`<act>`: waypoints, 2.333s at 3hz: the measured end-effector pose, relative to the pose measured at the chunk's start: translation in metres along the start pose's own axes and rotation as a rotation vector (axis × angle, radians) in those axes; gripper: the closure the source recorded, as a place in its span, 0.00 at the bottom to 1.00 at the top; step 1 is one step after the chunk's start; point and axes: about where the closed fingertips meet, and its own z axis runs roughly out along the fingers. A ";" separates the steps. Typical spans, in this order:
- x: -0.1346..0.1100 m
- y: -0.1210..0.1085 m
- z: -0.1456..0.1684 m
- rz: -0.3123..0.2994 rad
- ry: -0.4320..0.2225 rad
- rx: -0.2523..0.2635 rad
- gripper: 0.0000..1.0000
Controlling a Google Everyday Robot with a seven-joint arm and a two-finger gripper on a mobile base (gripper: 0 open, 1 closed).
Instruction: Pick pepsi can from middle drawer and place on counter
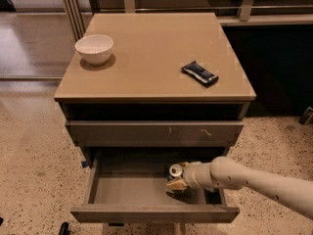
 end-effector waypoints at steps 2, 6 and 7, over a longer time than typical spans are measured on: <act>0.000 0.000 0.000 0.000 0.000 0.000 0.99; -0.116 0.045 -0.096 0.055 -0.046 -0.100 1.00; -0.166 0.045 -0.150 0.093 -0.090 -0.112 1.00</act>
Offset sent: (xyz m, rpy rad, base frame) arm 0.0000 0.0000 0.0000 0.0000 0.0000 0.0000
